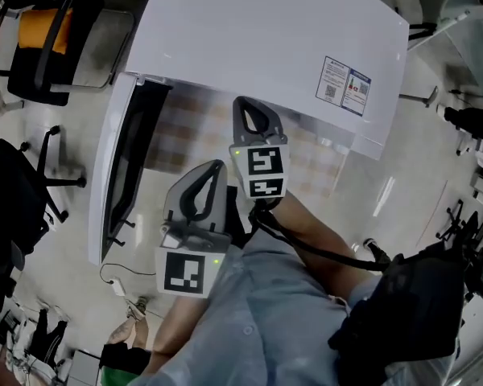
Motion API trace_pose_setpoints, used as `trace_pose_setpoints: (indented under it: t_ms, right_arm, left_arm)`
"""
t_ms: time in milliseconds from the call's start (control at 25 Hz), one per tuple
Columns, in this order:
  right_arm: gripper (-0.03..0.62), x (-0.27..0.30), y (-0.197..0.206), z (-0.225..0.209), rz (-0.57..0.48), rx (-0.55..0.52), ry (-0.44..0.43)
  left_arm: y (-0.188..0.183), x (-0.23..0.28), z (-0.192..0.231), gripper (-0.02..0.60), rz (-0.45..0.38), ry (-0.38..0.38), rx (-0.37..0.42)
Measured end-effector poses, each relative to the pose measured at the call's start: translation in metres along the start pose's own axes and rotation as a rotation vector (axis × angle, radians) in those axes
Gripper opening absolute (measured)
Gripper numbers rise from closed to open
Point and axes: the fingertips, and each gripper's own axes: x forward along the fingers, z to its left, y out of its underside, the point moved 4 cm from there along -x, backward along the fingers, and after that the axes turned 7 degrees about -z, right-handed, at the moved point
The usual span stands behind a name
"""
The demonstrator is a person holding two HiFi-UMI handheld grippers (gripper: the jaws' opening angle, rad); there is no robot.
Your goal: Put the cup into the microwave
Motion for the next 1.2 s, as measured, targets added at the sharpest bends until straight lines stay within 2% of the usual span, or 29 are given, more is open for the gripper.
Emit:
trace_pose_setpoints:
  t_ms: [360,800,1040,1200]
  right_arm:
    - [0.002,0.026,-0.009,-0.012,-0.005,0.016,0.045]
    - [0.003,0.039,-0.018,-0.019,-0.009,-0.002,0.046]
    - [0.003,0.019,-0.011,-0.011,0.003,-0.014,0.001]
    - [0.003,-0.013,-0.01,-0.006,-0.026,-0.017,-0.069]
  left_arm:
    - [-0.001,0.018,0.02,0.005,0.015,0.01,-0.017]
    - [-0.005,0.02,0.028,0.005,0.019,-0.007,-0.015]
    - [-0.004,0.014,0.011,0.005,0.0,0.004,0.005]
    - [-0.006,0.006,-0.014,0.005,-0.028,0.016,0.029]
